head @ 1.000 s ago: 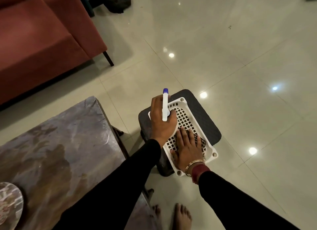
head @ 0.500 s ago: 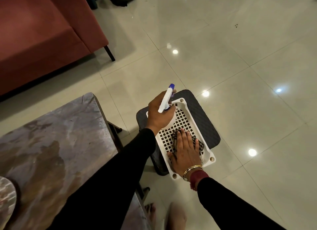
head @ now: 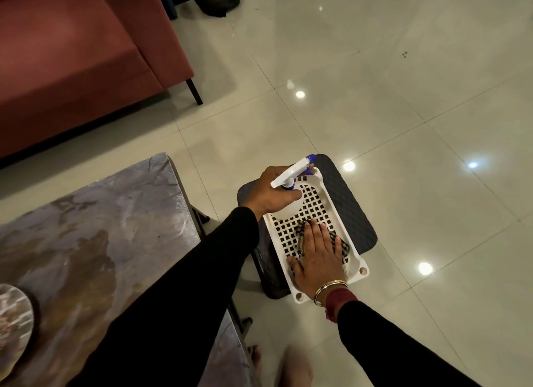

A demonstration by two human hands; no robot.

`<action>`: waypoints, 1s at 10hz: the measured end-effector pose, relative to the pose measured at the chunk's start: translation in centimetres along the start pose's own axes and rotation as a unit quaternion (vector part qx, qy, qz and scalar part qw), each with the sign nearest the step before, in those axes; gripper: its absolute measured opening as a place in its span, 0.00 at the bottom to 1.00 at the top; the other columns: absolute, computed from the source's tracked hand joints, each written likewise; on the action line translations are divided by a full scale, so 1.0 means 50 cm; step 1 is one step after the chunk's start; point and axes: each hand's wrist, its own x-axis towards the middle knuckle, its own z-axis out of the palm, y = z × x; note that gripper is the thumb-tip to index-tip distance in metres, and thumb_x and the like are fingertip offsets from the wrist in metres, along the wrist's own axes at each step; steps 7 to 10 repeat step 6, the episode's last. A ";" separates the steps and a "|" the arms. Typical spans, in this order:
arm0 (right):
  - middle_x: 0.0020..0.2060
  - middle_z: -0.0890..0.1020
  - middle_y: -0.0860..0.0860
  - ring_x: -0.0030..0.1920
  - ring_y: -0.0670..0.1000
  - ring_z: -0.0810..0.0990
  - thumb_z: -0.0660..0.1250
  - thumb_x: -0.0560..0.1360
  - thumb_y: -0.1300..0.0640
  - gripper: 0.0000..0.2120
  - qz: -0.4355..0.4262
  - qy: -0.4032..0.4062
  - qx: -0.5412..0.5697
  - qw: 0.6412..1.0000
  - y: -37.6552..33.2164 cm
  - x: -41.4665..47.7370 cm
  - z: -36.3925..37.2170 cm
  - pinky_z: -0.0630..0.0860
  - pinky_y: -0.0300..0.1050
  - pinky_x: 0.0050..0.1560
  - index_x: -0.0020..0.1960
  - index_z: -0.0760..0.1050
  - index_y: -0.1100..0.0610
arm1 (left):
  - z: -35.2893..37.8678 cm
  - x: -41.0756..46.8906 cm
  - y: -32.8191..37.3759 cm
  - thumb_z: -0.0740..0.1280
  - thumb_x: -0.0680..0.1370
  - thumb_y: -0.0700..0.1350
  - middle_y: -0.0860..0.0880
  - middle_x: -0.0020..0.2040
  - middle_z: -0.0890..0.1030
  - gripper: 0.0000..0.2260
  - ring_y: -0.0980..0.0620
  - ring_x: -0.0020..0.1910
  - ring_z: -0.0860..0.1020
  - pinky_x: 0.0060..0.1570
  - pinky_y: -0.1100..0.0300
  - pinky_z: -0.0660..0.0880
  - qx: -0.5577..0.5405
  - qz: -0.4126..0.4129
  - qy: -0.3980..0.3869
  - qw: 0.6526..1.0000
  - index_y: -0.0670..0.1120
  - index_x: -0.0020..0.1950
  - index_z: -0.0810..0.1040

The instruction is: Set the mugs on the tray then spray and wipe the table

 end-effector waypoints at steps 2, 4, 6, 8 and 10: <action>0.82 0.54 0.56 0.82 0.58 0.51 0.55 0.77 0.36 0.42 0.004 0.015 -0.007 1.000 0.000 0.000 0.002 0.49 0.64 0.80 0.83 0.50 0.57 | -0.002 -0.038 -0.054 0.84 0.63 0.40 0.59 0.72 0.75 0.46 0.76 0.62 0.72 0.57 0.81 0.69 -0.060 0.044 -0.004 0.997 0.55 0.78 0.69; 0.82 0.56 0.54 0.82 0.57 0.53 0.58 0.76 0.35 0.43 0.008 0.056 0.016 0.998 -0.002 -0.019 0.001 0.51 0.66 0.79 0.83 0.50 0.56 | -0.050 -0.131 -0.134 0.85 0.61 0.51 0.58 0.76 0.71 0.49 0.58 0.75 0.68 0.76 0.54 0.68 -0.032 0.038 0.038 0.998 0.60 0.78 0.65; 0.76 0.68 0.56 0.76 0.59 0.66 0.60 0.77 0.39 0.35 -0.026 0.122 0.049 0.991 -0.015 -0.081 -0.019 0.63 0.66 0.75 0.78 0.64 0.57 | -0.088 -0.290 -0.178 0.80 0.71 0.50 0.58 0.65 0.78 0.29 0.62 0.64 0.77 0.68 0.56 0.76 0.002 0.043 0.175 0.984 0.55 0.71 0.77; 0.76 0.68 0.56 0.76 0.59 0.66 0.60 0.77 0.39 0.35 -0.026 0.122 0.049 0.991 -0.015 -0.081 -0.019 0.63 0.66 0.75 0.78 0.64 0.57 | -0.088 -0.290 -0.178 0.80 0.71 0.50 0.58 0.65 0.78 0.29 0.62 0.64 0.77 0.68 0.56 0.76 0.002 0.043 0.175 0.984 0.55 0.71 0.77; 0.76 0.68 0.56 0.76 0.59 0.66 0.60 0.77 0.39 0.35 -0.026 0.122 0.049 0.991 -0.015 -0.081 -0.019 0.63 0.66 0.75 0.78 0.64 0.57 | -0.088 -0.290 -0.178 0.80 0.71 0.50 0.58 0.65 0.78 0.29 0.62 0.64 0.77 0.68 0.56 0.76 0.002 0.043 0.175 0.984 0.55 0.71 0.77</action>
